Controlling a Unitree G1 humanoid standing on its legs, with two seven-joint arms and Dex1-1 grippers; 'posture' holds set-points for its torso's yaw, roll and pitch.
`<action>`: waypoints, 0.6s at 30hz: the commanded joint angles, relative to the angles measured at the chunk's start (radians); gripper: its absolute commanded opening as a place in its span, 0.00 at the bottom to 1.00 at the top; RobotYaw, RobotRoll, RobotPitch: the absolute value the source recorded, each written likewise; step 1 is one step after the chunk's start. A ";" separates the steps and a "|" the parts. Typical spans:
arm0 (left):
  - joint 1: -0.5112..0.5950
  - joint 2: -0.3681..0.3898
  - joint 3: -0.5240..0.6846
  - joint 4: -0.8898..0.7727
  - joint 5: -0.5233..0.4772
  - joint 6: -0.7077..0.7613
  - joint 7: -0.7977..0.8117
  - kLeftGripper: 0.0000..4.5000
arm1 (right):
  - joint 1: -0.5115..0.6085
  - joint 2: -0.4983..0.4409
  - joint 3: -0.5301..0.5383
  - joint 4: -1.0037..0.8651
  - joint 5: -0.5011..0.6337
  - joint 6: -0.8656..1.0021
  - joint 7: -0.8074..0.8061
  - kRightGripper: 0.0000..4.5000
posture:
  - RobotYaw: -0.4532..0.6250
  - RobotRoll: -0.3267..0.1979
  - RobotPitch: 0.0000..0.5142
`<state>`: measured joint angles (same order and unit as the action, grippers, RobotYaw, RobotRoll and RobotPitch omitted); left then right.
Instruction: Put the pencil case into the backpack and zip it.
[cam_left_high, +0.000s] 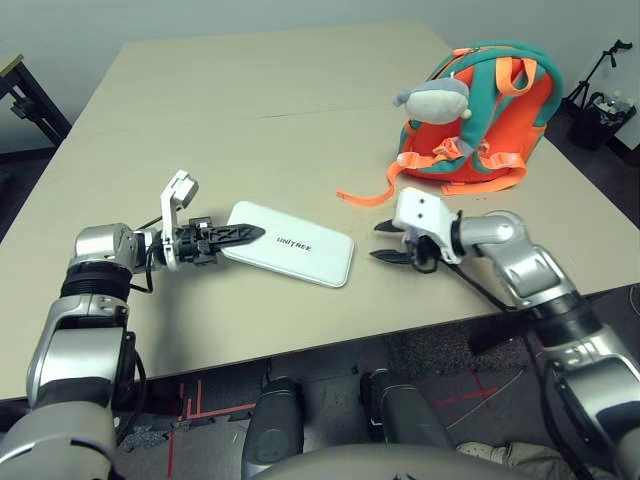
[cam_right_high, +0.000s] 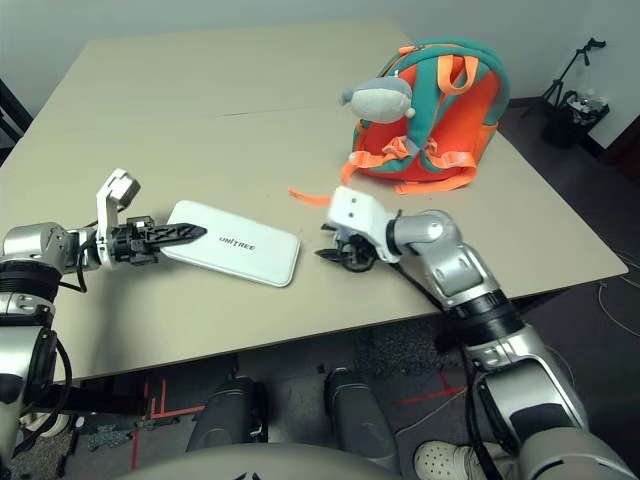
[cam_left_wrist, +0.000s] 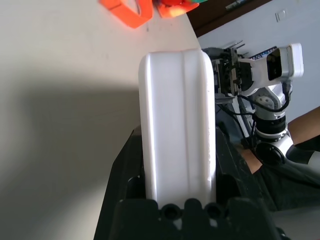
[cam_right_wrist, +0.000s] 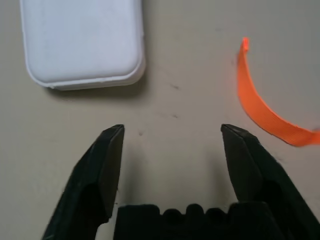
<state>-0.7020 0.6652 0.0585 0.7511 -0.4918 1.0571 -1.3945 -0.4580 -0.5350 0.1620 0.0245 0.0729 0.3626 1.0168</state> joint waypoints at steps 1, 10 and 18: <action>-0.020 -0.013 0.072 -0.051 -0.023 -0.026 0.094 0.32 | 0.037 0.008 -0.128 -0.088 0.127 0.100 -0.047 1.00 | 0.32 0.62 0.14; -0.014 -0.042 0.221 -0.162 -0.096 -0.062 0.219 0.32 | 0.059 0.023 -0.380 -0.156 0.264 0.268 -0.296 1.00 | 0.30 0.62 0.16; -0.013 -0.065 0.304 -0.220 -0.152 -0.094 0.301 0.32 | -0.046 0.077 -0.499 -0.075 0.296 0.364 -0.547 1.00 | 0.31 0.62 0.14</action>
<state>-0.7018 0.6055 0.3311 0.5592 -0.6115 0.9851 -1.1116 -0.4867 -0.4633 -0.3278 -0.0725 0.3611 0.7184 0.4988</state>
